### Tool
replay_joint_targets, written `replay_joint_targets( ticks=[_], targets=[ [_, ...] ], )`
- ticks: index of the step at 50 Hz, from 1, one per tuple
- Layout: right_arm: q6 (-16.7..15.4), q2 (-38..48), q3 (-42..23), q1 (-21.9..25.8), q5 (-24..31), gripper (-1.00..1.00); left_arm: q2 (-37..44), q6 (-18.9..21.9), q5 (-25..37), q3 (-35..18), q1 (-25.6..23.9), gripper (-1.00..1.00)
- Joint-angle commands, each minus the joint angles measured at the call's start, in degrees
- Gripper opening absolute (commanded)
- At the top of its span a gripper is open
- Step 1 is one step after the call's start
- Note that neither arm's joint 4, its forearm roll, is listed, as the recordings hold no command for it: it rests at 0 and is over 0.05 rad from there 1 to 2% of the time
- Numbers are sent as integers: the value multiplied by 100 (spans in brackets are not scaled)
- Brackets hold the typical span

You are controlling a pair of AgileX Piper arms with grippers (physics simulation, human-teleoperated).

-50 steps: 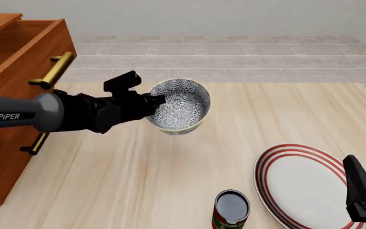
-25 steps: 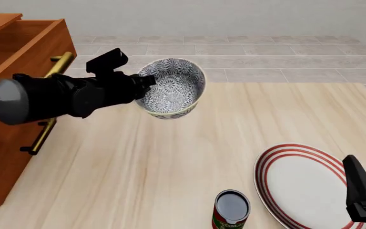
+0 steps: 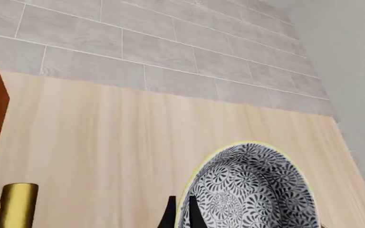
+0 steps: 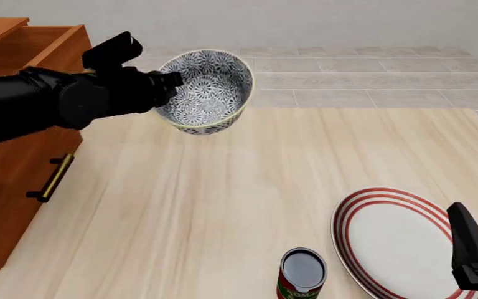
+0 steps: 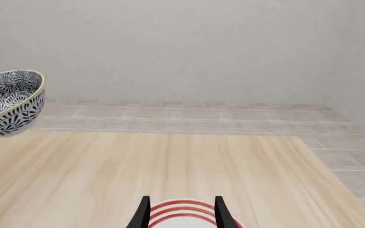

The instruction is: Put the bowl on top of the cabinet.

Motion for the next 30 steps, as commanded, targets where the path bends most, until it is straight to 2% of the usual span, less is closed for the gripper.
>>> replay_joint_targets(
  ticks=[1, 15, 18, 30],
  targets=[
    [-4, -1, 1, 15, -4, 100, -242, 115, 281, -153, 145, -100],
    [-8, -1, 1, 15, -8, 100, -229, 129, 824, -462, 376, -100],
    [-8, -2, 1, 14, -4, 100, -332, 216, 983, -557, 276, -100],
    [-10, 8, 0, 40, -8, 100, -503, 389, 1387, -846, 464, -100]
  ],
)
